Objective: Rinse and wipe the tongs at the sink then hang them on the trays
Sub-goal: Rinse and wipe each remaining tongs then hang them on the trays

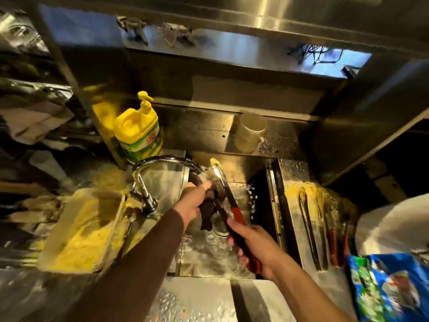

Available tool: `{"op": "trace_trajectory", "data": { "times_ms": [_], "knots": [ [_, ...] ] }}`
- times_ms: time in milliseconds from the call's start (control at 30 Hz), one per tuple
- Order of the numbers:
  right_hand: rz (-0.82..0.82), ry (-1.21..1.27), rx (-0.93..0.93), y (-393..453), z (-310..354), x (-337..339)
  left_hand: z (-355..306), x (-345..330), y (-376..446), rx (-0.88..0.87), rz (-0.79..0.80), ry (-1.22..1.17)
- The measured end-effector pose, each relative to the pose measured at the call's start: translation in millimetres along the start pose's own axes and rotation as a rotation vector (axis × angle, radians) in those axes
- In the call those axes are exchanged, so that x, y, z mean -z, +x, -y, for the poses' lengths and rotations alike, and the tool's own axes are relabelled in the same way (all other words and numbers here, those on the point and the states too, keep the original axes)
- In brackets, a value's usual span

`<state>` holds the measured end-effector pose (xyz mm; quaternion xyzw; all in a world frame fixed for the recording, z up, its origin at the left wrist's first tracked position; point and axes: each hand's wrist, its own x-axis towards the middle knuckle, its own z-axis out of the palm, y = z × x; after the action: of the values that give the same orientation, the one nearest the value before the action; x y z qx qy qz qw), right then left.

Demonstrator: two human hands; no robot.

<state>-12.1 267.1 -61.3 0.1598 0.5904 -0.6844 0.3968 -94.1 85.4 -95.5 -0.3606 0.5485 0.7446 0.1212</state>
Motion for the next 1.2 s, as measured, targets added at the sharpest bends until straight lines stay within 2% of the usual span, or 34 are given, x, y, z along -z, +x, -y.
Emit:
{"op": "trace_trajectory", "data": {
  "times_ms": [133,233,400,533,633,900,1000,1100,1200],
  "knots": [
    [-0.038,-0.068,0.001,-7.8,4.0,15.1,-16.4,-11.6,25.6,0.006,-0.136,0.031],
    [-0.103,-0.151,0.010,-1.4,12.7,16.6,4.0,-27.9,21.9,0.058,-0.062,0.054],
    [-0.062,-0.261,0.005,-3.6,19.8,26.6,2.4,-30.8,26.0,0.012,-0.179,-0.117],
    [-0.108,-0.328,0.025,-1.0,31.9,28.9,14.0,-42.6,13.3,0.035,-0.072,-0.120],
    [-0.087,-0.392,0.036,-5.7,29.8,33.2,15.7,-41.6,12.0,0.042,-0.071,-0.128],
    [-0.036,-0.417,0.066,-24.5,30.0,46.2,28.1,-44.7,9.8,-0.034,-0.172,-0.200],
    [0.010,-0.429,-0.008,-41.4,34.9,71.0,22.4,-36.6,15.8,-0.096,-0.293,-0.185],
    [-0.033,-0.449,-0.043,-48.5,37.2,87.2,25.7,-28.8,14.6,-0.056,-0.381,-0.194],
    [-0.090,-0.400,-0.029,-41.1,40.5,89.1,38.1,-23.2,6.2,-0.021,-0.251,-0.213]
  ]
}}
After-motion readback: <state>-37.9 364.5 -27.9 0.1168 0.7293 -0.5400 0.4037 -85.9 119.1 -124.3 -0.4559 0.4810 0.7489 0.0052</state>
